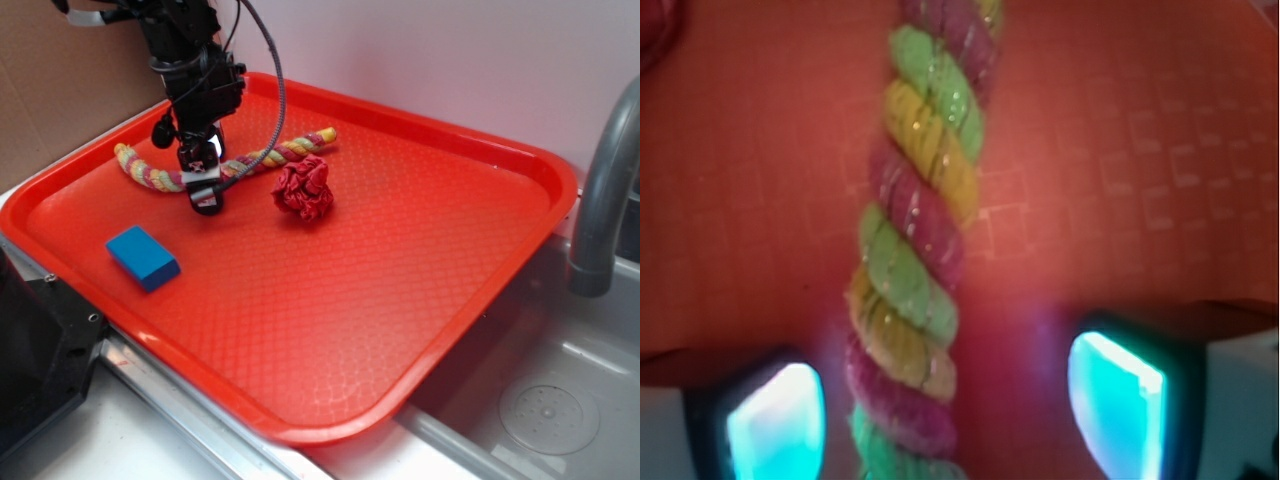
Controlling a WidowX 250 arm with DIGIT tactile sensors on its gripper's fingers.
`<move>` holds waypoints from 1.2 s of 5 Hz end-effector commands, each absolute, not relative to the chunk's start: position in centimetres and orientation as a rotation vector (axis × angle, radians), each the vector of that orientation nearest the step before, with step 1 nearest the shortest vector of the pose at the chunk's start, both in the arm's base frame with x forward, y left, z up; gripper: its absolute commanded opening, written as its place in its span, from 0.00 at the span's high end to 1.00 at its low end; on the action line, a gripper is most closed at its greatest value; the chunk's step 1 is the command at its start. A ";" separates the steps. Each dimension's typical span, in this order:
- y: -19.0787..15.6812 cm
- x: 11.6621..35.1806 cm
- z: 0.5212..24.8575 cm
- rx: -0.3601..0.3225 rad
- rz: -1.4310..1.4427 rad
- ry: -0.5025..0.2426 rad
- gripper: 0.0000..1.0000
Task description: Grab the multicolored rope.
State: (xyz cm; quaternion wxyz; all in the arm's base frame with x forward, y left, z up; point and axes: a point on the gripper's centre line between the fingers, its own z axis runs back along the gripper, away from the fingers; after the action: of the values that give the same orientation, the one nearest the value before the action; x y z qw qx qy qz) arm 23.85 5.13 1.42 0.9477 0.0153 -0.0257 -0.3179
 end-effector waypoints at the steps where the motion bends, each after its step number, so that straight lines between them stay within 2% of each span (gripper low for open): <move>1: 4.4 23.0 1.5 0.018 -0.651 -0.051 1.00; 3: 4.4 22.9 2.8 0.041 -0.614 0.006 1.00; 4: 3.8 22.9 6.3 0.064 -0.522 -0.001 1.00; 5: 3.1 22.0 11.3 0.030 -0.283 -0.025 1.00; 6: 2.6 21.3 16.4 -0.048 -0.116 -0.036 1.00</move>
State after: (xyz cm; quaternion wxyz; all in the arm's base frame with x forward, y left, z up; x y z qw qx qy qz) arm 20.33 2.80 14.63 0.9973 -0.0260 0.0117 -0.0670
